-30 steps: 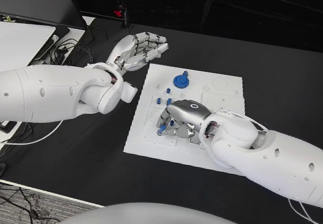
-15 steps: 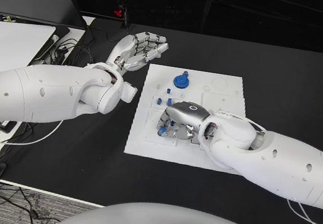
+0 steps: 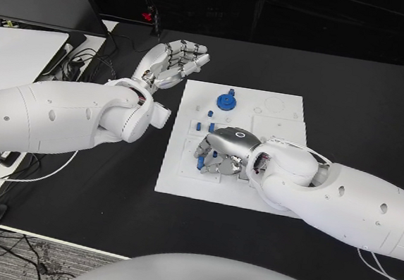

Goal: Assemble the parts on the task board

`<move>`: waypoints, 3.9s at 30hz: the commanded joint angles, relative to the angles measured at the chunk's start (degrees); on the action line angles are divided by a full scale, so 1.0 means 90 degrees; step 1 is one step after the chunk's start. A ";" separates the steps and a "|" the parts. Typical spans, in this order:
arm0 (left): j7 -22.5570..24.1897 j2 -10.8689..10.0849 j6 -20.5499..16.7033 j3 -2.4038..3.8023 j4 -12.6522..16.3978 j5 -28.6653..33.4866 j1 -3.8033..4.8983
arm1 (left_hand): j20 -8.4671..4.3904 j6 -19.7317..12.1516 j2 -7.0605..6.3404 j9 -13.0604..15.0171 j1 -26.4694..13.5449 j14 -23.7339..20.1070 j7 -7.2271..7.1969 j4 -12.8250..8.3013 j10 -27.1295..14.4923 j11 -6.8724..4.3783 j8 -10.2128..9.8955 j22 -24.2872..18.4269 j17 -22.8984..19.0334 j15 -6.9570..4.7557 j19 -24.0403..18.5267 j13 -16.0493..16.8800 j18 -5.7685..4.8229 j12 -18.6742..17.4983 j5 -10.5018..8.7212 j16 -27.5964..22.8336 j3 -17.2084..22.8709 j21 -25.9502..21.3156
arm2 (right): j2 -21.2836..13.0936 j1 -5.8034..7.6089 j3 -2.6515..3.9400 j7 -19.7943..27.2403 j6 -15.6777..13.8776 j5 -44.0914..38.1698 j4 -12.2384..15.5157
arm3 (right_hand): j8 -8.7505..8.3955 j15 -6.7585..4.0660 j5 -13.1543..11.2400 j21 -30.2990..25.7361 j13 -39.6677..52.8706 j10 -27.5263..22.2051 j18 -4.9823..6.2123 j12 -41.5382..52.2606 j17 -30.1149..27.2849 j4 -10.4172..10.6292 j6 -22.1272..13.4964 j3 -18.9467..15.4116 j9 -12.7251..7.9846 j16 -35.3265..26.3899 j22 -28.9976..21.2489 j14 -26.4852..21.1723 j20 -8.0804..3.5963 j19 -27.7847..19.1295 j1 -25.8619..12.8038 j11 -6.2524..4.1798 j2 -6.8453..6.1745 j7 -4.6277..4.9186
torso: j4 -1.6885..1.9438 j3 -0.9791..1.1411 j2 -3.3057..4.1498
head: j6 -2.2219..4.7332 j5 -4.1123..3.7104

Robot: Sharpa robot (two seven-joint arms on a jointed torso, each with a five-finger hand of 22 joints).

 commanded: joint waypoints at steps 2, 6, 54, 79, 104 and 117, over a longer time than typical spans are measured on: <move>0.0506 0.0008 0.0031 0.0006 0.0001 0.0004 0.0009 | 0.0000 -0.0045 0.0056 -0.0006 -0.0002 -0.0040 0.0850 -0.0006 -0.0039 0.0009 0.0023 -0.0006 -0.0006 -0.0005 0.0055 -0.0009 -0.0082 0.0022 0.0035 0.0035 -0.0034 0.0038 | -0.0022 0.0004 -0.0004 0.0148 -0.0328 0.0000 0.0022 | -0.0027 0.0053 -0.0010 -0.0177 0.0024 -0.0300 0.0154 0.0037 -0.0210 0.0015 -0.0297 -0.0155 0.0018 -0.0106 0.0937 0.0216 0.0014 -0.0108 -0.0241 0.0024 -0.0148 0.0031 | 0.0000 -0.0005 -0.0001 | 0.0000 -0.0012; 0.0507 0.0017 0.0037 0.0006 -0.0005 0.0004 0.0009 | 0.0000 -0.0045 0.0056 -0.0006 -0.0002 -0.0040 0.0850 -0.0006 -0.0039 0.0009 0.0023 -0.0006 -0.0006 -0.0005 0.0055 -0.0009 -0.0082 0.0022 0.0035 0.0035 -0.0034 0.0038 | -0.0061 -0.0003 -0.0010 0.0341 -0.0880 0.0284 0.0032 | -0.0006 0.0068 -0.0011 -0.0230 0.0042 -0.0402 0.0168 0.0096 -0.0270 0.0027 -0.0387 -0.0240 0.0033 -0.0134 0.0912 0.0201 0.0039 -0.0127 -0.0469 0.0040 -0.0214 0.0054 | 0.0001 -0.0003 -0.0005 | 0.0000 -0.0013; 0.0478 0.0176 0.0080 0.0006 -0.0167 0.0005 -0.0016 | 0.0000 -0.0060 0.0080 -0.0008 0.0018 -0.0051 0.0850 -0.0006 -0.0051 0.0011 0.0046 -0.0020 -0.0030 -0.0005 0.0055 -0.0010 -0.0084 0.0040 0.0045 0.0063 -0.0058 0.0041 | -0.3996 0.0636 -0.0404 -0.1396 -0.1583 0.3381 0.1996 | 0.4477 0.0174 0.1857 0.1441 0.9614 0.3521 -0.0216 0.9613 0.1909 0.0039 -0.2126 -0.2026 0.1012 0.0828 0.1574 0.0663 0.0169 0.0658 -0.2904 -0.0085 0.0598 -0.0040 | -0.0019 -0.0125 -0.0129 | 0.0000 -0.1168; 0.0482 0.0140 0.0128 0.0007 -0.0197 0.0006 -0.0052 | 0.0000 -0.0071 0.0093 -0.0009 0.0027 -0.0059 0.0852 -0.0006 -0.0059 0.0011 0.0055 -0.0026 -0.0042 -0.0003 0.0053 -0.0011 -0.0085 0.0047 0.0054 0.0074 -0.0067 0.0041 | -0.3390 0.0412 -0.0434 -0.3259 -0.0999 0.1066 0.2150 | 0.4432 0.0028 0.2139 0.1732 0.9614 0.3521 -0.0296 0.9613 0.1909 0.0046 -0.1887 -0.1523 0.0944 0.0828 0.1677 0.0663 0.0037 0.0826 -0.3152 -0.0121 0.0210 -0.0089 | -0.0006 -0.0125 -0.0141 | 0.0000 -0.1332; 0.0482 0.0109 0.0154 0.0007 -0.0200 0.0006 -0.0078 | 0.0000 -0.0081 0.0103 -0.0010 0.0035 -0.0066 0.0853 -0.0006 -0.0068 0.0012 0.0062 -0.0031 -0.0051 -0.0002 0.0050 -0.0012 -0.0086 0.0052 0.0060 0.0083 -0.0076 0.0040 | -0.2958 0.0274 -0.0433 -0.3513 -0.0452 0.0959 0.1852 | 0.4304 0.0032 0.1974 0.1732 0.9614 0.3521 -0.0296 0.9613 0.1909 0.0047 -0.1820 -0.1418 0.0879 0.0828 0.1677 0.0663 0.0039 0.0826 -0.3194 -0.0125 0.0372 -0.0093 | 0.0005 -0.0133 -0.0146 | 0.0000 -0.1309; 0.0481 0.0096 0.0155 0.0007 -0.0218 0.0006 -0.0079 | 0.0000 -0.0082 0.0104 -0.0010 0.0036 -0.0066 0.0853 -0.0006 -0.0069 0.0012 0.0063 -0.0032 -0.0052 -0.0002 0.0050 -0.0012 -0.0087 0.0053 0.0060 0.0085 -0.0077 0.0040 | -0.2814 0.0222 -0.0432 -0.3471 -0.0435 0.1085 0.1815 | 0.4293 0.0031 0.1955 0.1732 0.9614 0.3521 -0.0296 0.9613 0.1909 0.0042 -0.1779 -0.1409 0.0873 0.0828 0.1677 0.0663 0.0039 0.0826 -0.3200 -0.0130 0.0427 -0.0100 | 0.0002 -0.0132 -0.0147 | 0.0000 -0.1262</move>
